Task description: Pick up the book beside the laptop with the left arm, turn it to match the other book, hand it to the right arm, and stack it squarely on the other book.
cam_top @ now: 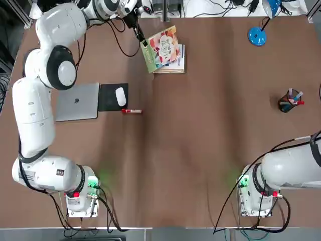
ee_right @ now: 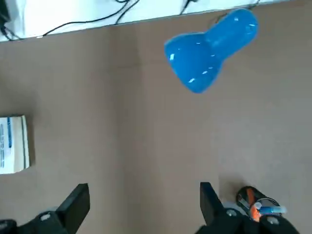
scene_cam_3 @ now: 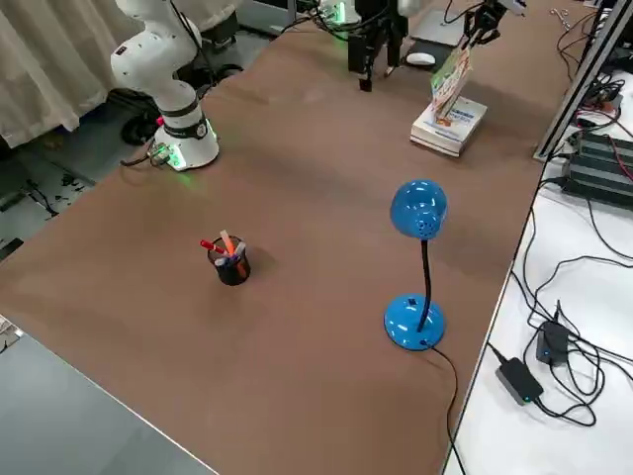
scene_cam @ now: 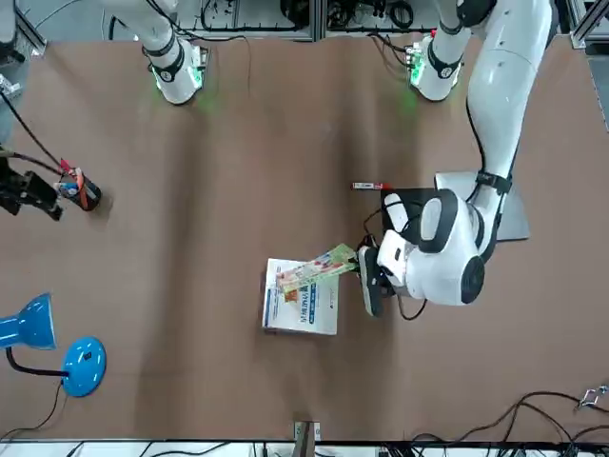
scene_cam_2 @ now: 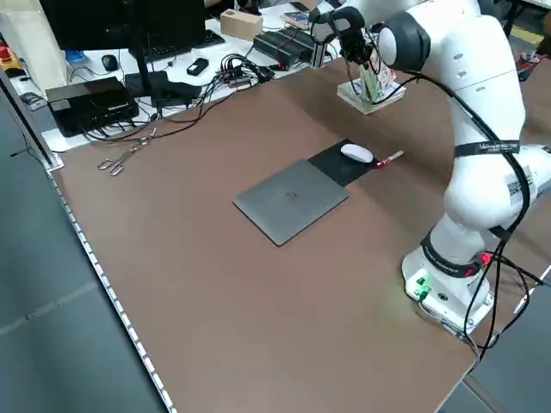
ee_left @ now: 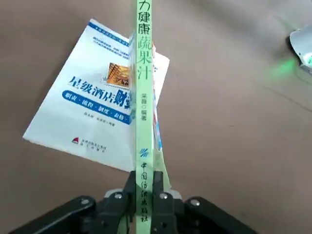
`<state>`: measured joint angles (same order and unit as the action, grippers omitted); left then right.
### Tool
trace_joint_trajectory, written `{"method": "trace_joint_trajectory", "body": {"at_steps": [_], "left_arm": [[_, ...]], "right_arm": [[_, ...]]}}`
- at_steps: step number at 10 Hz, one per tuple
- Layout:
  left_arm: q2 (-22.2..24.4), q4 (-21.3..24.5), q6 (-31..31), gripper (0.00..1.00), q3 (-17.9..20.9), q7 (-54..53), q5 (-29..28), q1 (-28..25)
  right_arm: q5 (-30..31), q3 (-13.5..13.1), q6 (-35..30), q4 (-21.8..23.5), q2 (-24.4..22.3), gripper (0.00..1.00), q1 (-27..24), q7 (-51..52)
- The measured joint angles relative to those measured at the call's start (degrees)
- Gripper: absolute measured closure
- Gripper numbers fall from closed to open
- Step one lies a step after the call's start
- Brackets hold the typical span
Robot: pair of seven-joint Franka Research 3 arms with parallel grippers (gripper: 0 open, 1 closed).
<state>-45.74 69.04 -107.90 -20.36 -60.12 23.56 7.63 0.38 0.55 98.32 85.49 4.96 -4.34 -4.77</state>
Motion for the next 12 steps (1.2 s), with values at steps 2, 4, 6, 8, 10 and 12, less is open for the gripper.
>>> {"method": "trace_joint_trajectory", "body": {"at_steps": [2,4,6,8,10,12], "left_arm": [[-2.17,-2.25,-0.99,0.85,3.31,-0.67,-0.02,3.2],[-4.98,-5.36,-4.84,0.85,7.7,-1.55,-0.02,7.03],[-5.7,-5.97,-8.47,0.85,11.23,-4.82,-0.03,9.7],[-5.78,-6.05,-11.21,0.85,14.02,-7.63,-0.03,12.58],[-6.43,-6.05,-12.81,0.85,14.31,-9.62,-0.03,13.76],[-7.19,-6.05,-14.75,0.85,14.46,-10.5,-0.03,14.47]], "right_arm": [[0.0,0.0,0.21,0.0,0.0,0.0,-0.43,-0.01],[0.0,0.0,0.77,0.0,0.02,0.0,-0.5,-0.03],[-0.01,0.0,1.35,0.0,0.13,0.0,-0.53,-0.03],[-0.01,0.0,1.75,0.0,0.19,0.0,-0.58,-0.03],[-0.01,-0.01,1.83,0.0,0.2,0.0,-0.67,-0.03],[-0.01,-0.02,2.23,0.0,0.21,0.0,-0.76,-0.04]]}}
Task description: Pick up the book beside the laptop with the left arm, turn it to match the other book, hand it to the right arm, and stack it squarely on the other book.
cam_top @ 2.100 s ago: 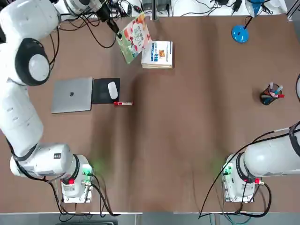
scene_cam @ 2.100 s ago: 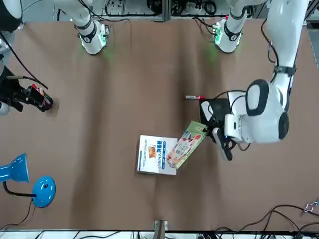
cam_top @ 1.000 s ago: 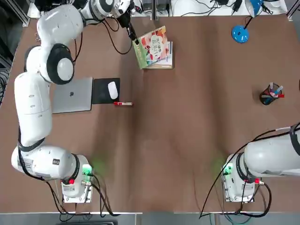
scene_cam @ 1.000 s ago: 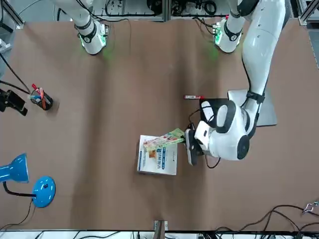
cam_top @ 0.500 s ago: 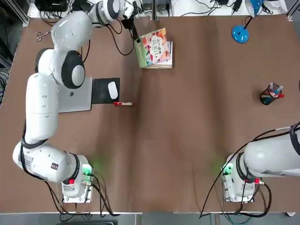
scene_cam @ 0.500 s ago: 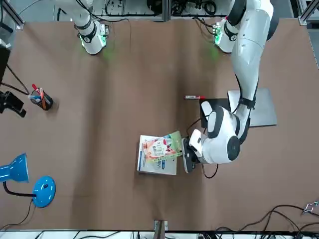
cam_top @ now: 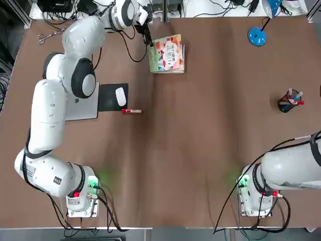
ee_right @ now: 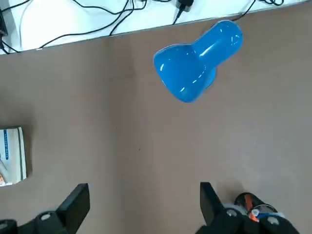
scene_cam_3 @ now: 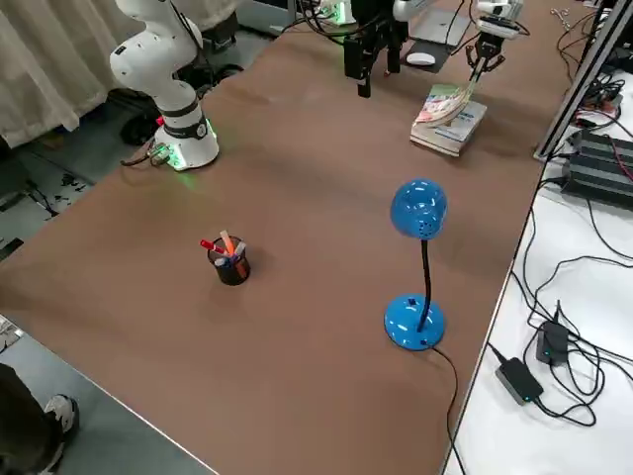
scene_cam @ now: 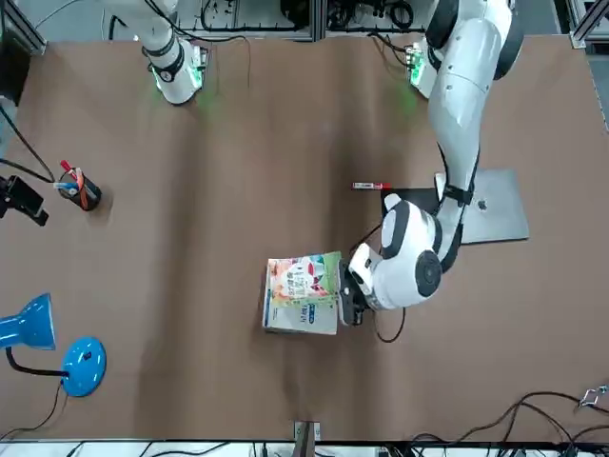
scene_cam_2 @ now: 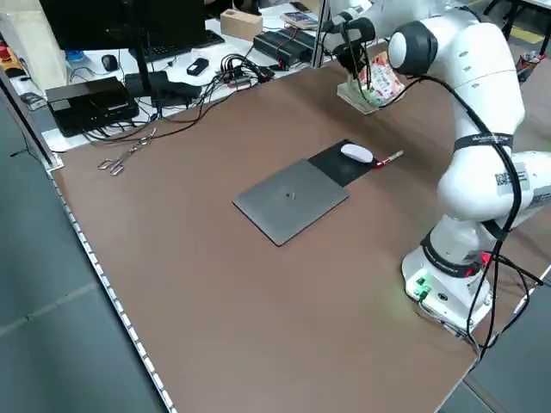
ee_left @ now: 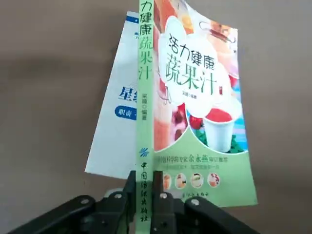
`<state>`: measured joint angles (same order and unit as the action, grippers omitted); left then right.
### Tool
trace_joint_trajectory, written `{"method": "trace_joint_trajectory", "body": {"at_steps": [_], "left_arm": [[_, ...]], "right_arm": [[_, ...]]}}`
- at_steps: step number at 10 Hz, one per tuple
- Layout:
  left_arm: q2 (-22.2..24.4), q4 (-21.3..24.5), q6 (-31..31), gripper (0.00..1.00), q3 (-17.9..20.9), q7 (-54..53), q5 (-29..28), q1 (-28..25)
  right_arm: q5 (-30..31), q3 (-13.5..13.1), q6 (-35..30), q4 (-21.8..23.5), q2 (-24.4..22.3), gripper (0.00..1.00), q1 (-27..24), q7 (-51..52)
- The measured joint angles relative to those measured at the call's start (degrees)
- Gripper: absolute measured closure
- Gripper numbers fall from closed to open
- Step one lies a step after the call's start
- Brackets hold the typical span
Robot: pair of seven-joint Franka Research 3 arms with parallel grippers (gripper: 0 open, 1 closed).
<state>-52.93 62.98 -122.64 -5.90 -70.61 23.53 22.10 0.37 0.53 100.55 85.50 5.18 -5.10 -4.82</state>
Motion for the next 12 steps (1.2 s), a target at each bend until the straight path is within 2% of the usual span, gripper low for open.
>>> {"method": "trace_joint_trajectory", "body": {"at_steps": [6,12], "left_arm": [[-0.36,0.0,-3.79,0.85,0.16,-0.18,0.0,0.1],[-0.91,-0.01,-4.71,0.85,0.17,-0.71,0.0,0.47]], "right_arm": [[0.0,0.0,1.02,0.04,0.46,0.0,-0.05,-0.01],[0.0,0.02,1.78,0.04,0.89,0.0,-0.05,-0.02]]}}
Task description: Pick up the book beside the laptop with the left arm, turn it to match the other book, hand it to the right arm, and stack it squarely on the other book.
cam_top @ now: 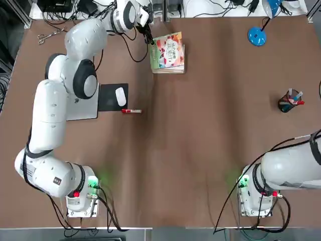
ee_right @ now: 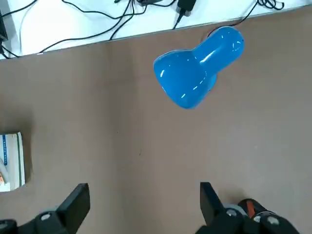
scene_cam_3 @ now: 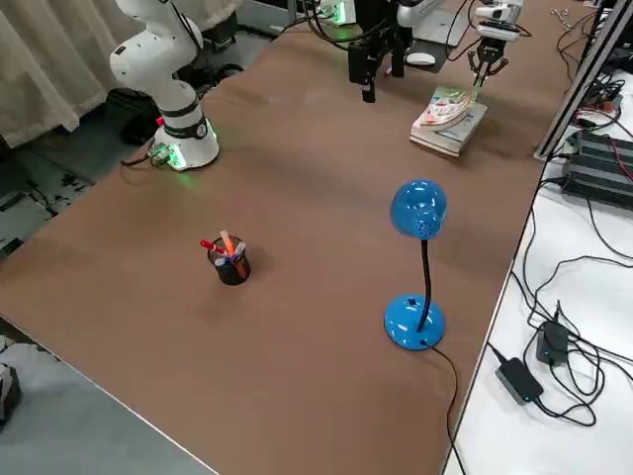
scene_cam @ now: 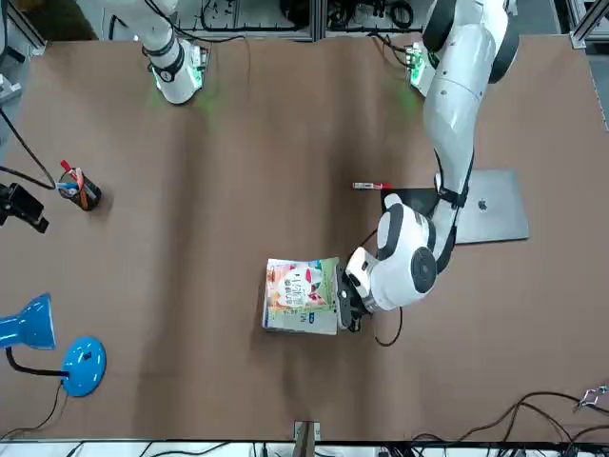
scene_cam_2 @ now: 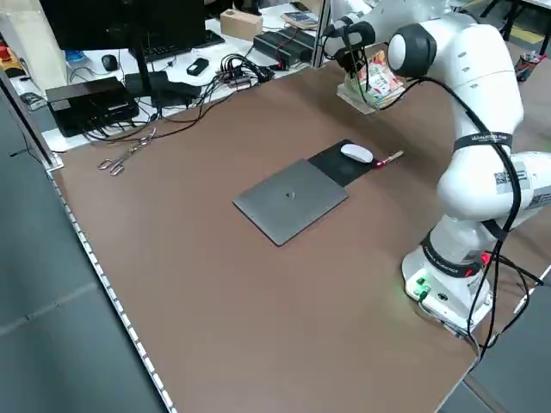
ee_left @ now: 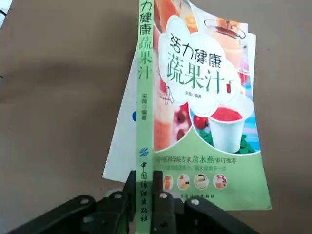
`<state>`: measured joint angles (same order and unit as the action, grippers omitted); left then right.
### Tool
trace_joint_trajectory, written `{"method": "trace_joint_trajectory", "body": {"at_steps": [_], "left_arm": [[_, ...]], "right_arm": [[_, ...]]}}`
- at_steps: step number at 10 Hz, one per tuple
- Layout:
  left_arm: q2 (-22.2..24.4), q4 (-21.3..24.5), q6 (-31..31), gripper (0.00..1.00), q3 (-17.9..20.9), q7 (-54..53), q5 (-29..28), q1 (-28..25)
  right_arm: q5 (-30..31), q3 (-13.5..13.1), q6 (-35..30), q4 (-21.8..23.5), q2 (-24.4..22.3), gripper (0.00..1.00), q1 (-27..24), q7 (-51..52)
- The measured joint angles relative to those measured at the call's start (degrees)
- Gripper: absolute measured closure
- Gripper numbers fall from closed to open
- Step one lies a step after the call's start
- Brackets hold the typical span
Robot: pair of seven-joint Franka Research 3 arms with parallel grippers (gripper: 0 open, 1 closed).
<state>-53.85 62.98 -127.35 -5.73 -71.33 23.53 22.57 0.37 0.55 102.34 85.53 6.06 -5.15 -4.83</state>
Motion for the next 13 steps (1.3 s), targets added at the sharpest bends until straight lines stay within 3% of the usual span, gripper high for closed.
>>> {"method": "trace_joint_trajectory", "body": {"at_steps": [1,2,6,7,9,11,13], "left_arm": [[0.0,0.0,0.0,0.83,0.0,-0.44,0.0,0.01],[-0.01,0.0,0.0,0.73,-0.05,-0.71,0.0,0.05],[-0.02,-0.11,-0.18,0.09,-0.05,-0.95,0.0,0.97],[0.05,-0.64,-0.23,0.0,-0.02,-0.95,-0.34,0.97],[2.02,-1.96,2.48,0.0,0.06,3.39,-2.09,0.58],[6.26,-2.26,12.02,0.0,1.19,14.18,-5.26,-1.33],[10.65,-2.34,21.14,0.0,2.23,25.1,-8.93,-3.84]], "right_arm": [[0.0,0.0,0.2,0.0,0.0,0.0,0.0,0.0],[-0.02,0.0,0.22,0.0,0.02,0.0,0.0,0.0],[-0.02,0.02,0.5,0.0,0.04,0.0,0.0,0.0],[-0.04,0.1,0.64,0.0,0.11,0.0,0.08,0.0],[-0.13,0.65,0.77,0.01,0.48,0.0,1.1,0.0],[-0.9,0.96,2.17,0.1,1.69,0.03,4.77,-2.65],[-5.92,1.16,2.98,0.3,4.89,0.13,8.63,-7.19]]}}
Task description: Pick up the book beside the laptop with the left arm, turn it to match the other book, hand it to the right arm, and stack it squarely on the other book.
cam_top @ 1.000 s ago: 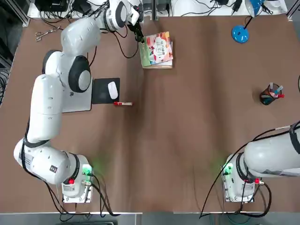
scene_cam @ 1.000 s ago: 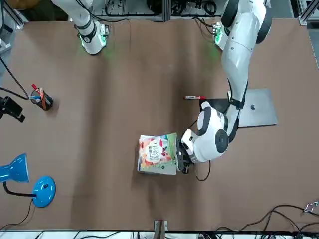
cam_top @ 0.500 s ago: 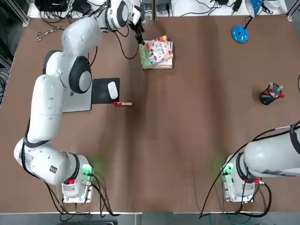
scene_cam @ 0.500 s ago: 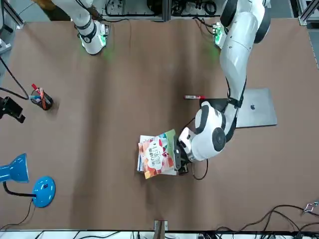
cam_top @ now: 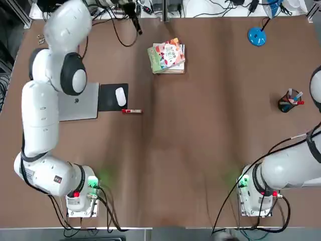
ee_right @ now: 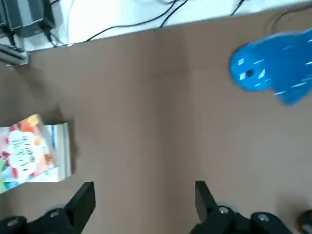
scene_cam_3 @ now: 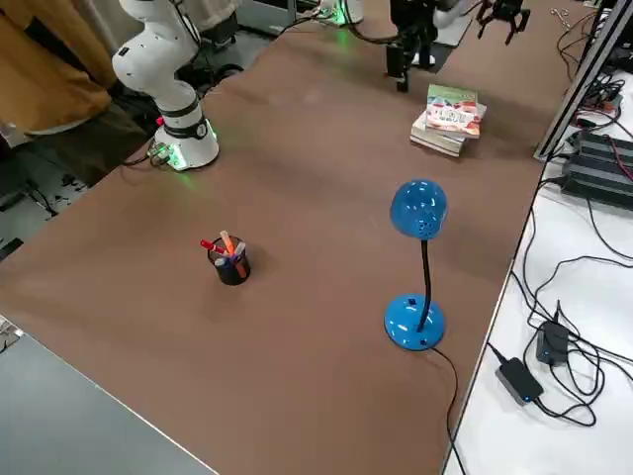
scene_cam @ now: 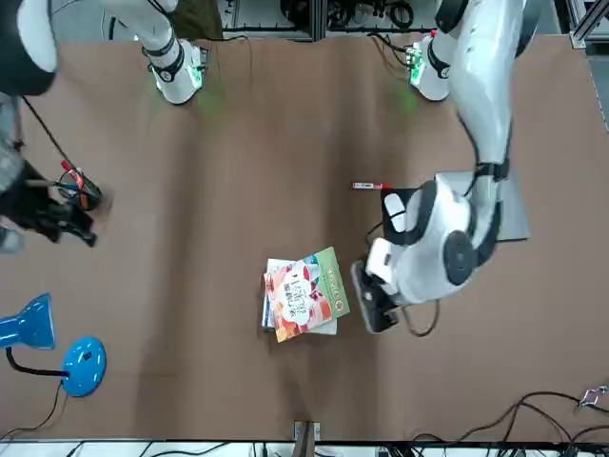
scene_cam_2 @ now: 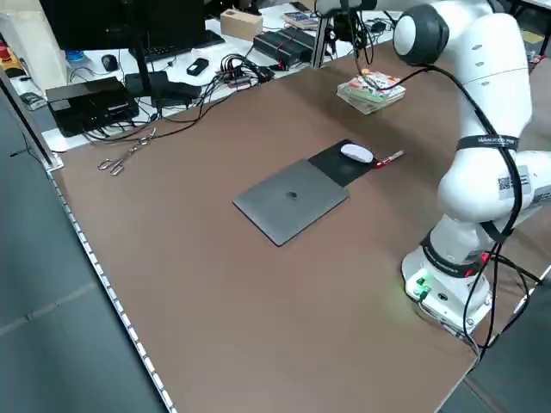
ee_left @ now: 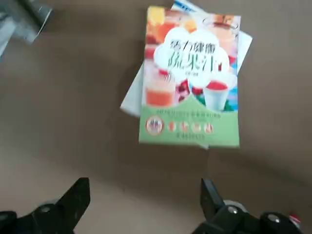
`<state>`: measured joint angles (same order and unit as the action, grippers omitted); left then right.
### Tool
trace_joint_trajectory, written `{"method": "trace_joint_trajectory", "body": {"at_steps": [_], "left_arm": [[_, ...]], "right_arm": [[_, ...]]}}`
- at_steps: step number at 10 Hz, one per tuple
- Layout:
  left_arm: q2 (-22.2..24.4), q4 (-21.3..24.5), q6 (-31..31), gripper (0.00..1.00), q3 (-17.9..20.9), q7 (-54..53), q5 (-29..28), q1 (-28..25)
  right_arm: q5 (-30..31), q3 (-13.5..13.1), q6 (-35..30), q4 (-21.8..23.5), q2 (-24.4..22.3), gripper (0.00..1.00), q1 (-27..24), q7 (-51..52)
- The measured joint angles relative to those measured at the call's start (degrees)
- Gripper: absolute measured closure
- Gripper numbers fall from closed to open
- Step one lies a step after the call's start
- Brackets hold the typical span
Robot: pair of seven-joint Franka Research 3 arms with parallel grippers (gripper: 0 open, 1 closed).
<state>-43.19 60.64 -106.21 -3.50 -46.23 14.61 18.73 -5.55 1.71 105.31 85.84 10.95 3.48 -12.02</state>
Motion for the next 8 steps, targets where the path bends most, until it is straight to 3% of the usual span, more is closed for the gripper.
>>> {"method": "trace_joint_trajectory", "body": {"at_steps": [2,5,8], "left_arm": [[4.2,-0.03,9.48,0.0,0.18,14.66,-3.43,-2.44],[10.95,-0.01,20.89,0.0,0.19,37.83,-11.63,-3.41],[16.96,0.98,24.73,0.02,0.42,48.66,-13.5,-6.16]], "right_arm": [[-1.13,0.09,2.03,-0.15,4.24,0.51,4.43,-3.64],[-1.15,0.12,11.47,-0.65,9.36,0.99,11.3,-7.42],[-1.16,0.1,18.11,-2.21,15.38,1.0,16.91,-12.86]]}}
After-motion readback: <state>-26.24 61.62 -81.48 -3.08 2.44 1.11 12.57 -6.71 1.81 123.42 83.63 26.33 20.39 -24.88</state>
